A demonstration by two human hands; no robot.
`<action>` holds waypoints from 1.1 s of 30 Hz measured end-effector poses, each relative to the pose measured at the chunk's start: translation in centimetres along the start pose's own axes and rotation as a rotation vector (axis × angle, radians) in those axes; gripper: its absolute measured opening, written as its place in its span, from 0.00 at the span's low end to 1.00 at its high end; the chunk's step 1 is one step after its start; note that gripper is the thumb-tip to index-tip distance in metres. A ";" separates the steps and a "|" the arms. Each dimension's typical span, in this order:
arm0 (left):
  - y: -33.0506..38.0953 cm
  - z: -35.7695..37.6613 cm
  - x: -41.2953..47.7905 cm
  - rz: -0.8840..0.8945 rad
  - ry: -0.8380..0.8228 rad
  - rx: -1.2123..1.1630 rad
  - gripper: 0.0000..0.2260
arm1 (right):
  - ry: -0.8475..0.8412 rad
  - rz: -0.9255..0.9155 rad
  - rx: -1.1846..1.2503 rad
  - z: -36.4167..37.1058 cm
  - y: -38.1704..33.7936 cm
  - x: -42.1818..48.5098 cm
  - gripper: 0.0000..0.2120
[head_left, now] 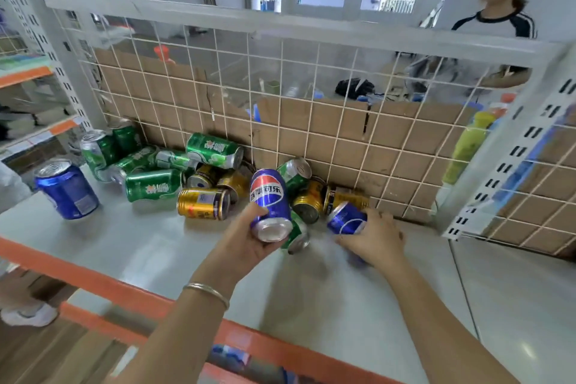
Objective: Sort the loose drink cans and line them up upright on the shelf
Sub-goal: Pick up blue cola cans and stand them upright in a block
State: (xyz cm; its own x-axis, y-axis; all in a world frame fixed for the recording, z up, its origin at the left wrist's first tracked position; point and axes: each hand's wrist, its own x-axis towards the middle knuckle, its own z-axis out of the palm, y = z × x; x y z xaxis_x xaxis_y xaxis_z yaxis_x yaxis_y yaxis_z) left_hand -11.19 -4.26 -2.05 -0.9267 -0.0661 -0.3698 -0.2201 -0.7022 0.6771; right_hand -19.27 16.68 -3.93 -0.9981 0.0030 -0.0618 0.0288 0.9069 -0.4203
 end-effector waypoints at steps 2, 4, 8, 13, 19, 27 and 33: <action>-1.6 0.5 -0.6 -0.007 -0.082 0.077 0.27 | -0.030 0.102 0.541 -0.3 0.4 -0.6 0.30; -2.8 1.1 -0.7 -0.004 -0.110 0.187 0.29 | -0.059 0.145 1.003 -0.6 0.4 -1.7 0.22; -5.7 3.2 -1.3 -0.056 -0.176 0.418 0.36 | -0.180 0.187 1.376 -1.1 1.6 -4.0 0.08; -9.3 5.8 -2.8 -0.167 -0.212 0.135 0.19 | -0.139 0.405 1.536 -1.4 5.0 -5.4 0.12; -10.9 6.6 -2.4 -0.263 -0.198 0.022 0.26 | -0.076 0.483 1.659 -1.7 8.0 -7.2 0.27; -13.9 9.4 -3.2 -0.266 -0.382 0.004 0.42 | -0.055 0.490 1.943 -3.6 10.4 -10.9 0.19; -16.9 13.7 -4.5 -0.339 -0.566 -0.168 0.32 | 0.055 0.425 1.622 -6.3 15.7 -15.4 0.34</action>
State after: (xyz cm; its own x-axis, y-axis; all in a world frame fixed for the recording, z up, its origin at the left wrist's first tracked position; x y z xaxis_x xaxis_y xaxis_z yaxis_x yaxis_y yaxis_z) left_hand -7.46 17.62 -3.16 -0.8413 0.5263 -0.1231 -0.5188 -0.7224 0.4572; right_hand -3.84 33.54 -3.92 -0.9047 0.1629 -0.3937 0.2662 -0.5054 -0.8208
